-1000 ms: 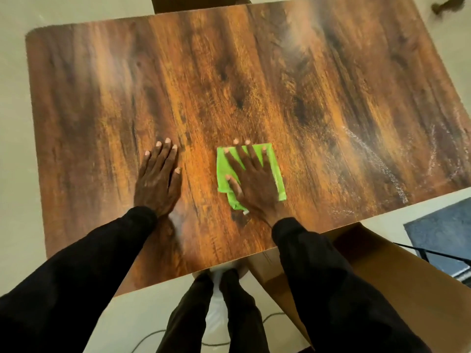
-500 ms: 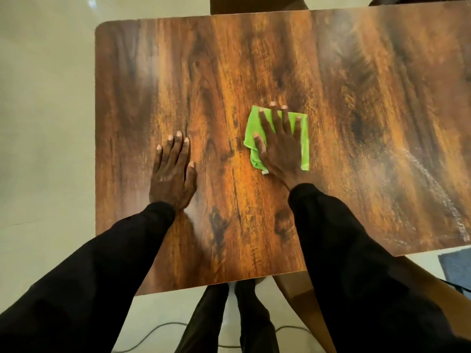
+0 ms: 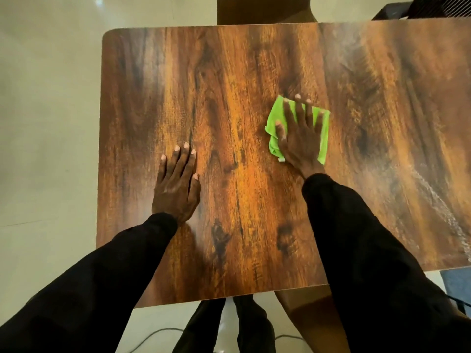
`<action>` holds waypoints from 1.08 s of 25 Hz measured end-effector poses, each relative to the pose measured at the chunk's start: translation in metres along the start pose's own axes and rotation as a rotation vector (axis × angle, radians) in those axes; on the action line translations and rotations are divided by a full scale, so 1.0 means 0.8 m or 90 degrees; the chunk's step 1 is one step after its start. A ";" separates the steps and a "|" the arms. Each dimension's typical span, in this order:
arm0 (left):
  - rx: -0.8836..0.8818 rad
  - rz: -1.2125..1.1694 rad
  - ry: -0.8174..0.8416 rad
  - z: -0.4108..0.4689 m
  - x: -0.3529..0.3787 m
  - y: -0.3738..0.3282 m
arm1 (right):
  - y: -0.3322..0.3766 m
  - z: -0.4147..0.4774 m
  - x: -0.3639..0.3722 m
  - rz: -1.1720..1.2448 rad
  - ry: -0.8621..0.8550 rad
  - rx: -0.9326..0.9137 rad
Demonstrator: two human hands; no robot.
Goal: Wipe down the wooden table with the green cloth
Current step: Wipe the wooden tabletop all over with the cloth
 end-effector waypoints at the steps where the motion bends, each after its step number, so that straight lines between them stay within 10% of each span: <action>1: 0.001 0.000 -0.002 0.001 0.001 0.001 | 0.020 0.008 0.004 0.006 0.006 -0.028; 9: 0.009 -0.016 -0.018 -0.001 0.001 0.003 | 0.103 -0.240 -0.010 0.078 0.056 -0.306; 18: 0.059 -0.029 0.030 -0.033 -0.003 -0.027 | -0.019 -0.238 -0.040 -0.039 -0.014 0.057; 23: 0.091 -0.039 0.032 -0.100 -0.002 -0.089 | 0.044 -0.304 -0.028 0.024 0.007 -0.181; 27: 0.114 -0.069 0.047 -0.131 0.009 -0.148 | -0.043 -0.351 -0.054 0.030 0.019 -0.102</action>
Point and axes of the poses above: each hand's wrist, its own z-axis towards the middle knuckle, its own x-axis out of the palm, y = z × x, the point moved 7 cm from there along z, towards the middle knuckle, and after that the axes turned 14 degrees about -y, right-handed, at the moved point
